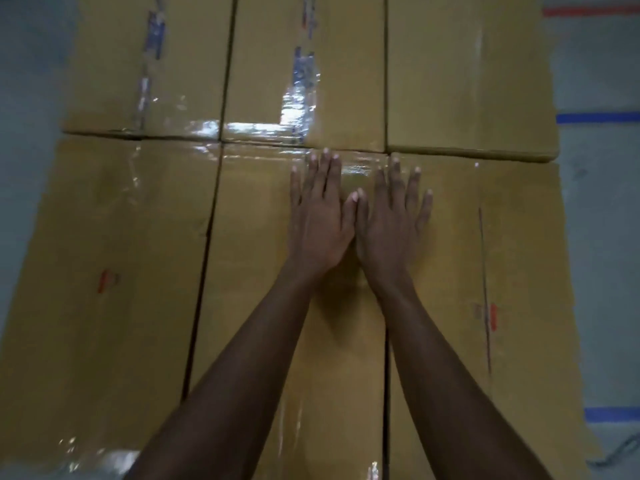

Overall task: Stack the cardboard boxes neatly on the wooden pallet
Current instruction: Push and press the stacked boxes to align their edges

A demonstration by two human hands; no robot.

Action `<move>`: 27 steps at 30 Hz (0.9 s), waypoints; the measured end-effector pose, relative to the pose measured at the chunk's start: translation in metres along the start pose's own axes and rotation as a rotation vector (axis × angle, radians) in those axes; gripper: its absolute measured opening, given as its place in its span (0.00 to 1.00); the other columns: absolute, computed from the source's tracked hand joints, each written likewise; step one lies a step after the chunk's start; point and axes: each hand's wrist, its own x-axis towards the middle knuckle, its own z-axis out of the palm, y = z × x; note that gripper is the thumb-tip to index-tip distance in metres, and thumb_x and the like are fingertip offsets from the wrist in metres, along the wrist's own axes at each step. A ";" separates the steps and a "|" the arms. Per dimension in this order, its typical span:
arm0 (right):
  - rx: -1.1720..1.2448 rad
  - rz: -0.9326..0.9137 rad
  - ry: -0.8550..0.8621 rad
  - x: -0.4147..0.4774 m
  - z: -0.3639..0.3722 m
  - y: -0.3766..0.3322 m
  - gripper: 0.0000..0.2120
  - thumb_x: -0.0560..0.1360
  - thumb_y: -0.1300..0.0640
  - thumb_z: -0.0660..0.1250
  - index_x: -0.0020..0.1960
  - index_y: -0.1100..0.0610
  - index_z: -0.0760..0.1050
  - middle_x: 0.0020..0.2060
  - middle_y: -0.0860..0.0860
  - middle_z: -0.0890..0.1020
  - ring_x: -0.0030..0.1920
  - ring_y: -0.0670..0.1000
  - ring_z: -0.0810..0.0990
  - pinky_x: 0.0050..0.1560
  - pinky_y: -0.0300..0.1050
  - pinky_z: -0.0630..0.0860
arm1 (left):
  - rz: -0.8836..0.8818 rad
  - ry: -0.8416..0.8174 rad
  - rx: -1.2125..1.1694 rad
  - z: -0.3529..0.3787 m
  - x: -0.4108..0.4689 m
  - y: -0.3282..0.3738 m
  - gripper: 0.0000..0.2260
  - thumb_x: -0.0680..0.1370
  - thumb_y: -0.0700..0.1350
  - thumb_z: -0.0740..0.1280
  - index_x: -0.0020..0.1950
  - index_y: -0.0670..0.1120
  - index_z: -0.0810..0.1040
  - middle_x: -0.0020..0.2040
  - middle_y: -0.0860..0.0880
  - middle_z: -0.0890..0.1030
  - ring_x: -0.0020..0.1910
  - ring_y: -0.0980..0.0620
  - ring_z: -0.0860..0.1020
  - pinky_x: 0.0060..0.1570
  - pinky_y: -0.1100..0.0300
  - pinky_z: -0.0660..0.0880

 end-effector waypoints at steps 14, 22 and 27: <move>0.211 -0.570 -0.045 -0.345 0.041 -0.340 0.13 0.82 0.52 0.63 0.61 0.54 0.82 0.75 0.53 0.70 0.80 0.57 0.59 0.77 0.63 0.53 | -0.734 0.640 -0.278 -0.245 -0.385 -0.273 0.14 0.83 0.42 0.63 0.67 0.40 0.78 0.68 0.44 0.78 0.73 0.45 0.71 0.77 0.45 0.60; -0.231 -0.826 -0.529 -0.443 0.113 -0.498 0.20 0.81 0.44 0.60 0.70 0.49 0.74 0.79 0.52 0.64 0.81 0.55 0.53 0.79 0.60 0.42 | -1.132 0.207 -0.716 -0.248 -0.502 -0.395 0.17 0.84 0.50 0.58 0.70 0.46 0.75 0.66 0.45 0.77 0.65 0.43 0.75 0.65 0.49 0.70; -0.675 -0.758 -0.832 -0.404 0.185 -0.541 0.29 0.81 0.40 0.58 0.78 0.48 0.63 0.81 0.52 0.57 0.82 0.55 0.47 0.76 0.66 0.35 | -1.573 0.047 -1.269 -0.228 -0.490 -0.419 0.16 0.83 0.59 0.61 0.62 0.51 0.77 0.65 0.45 0.79 0.64 0.42 0.77 0.68 0.44 0.71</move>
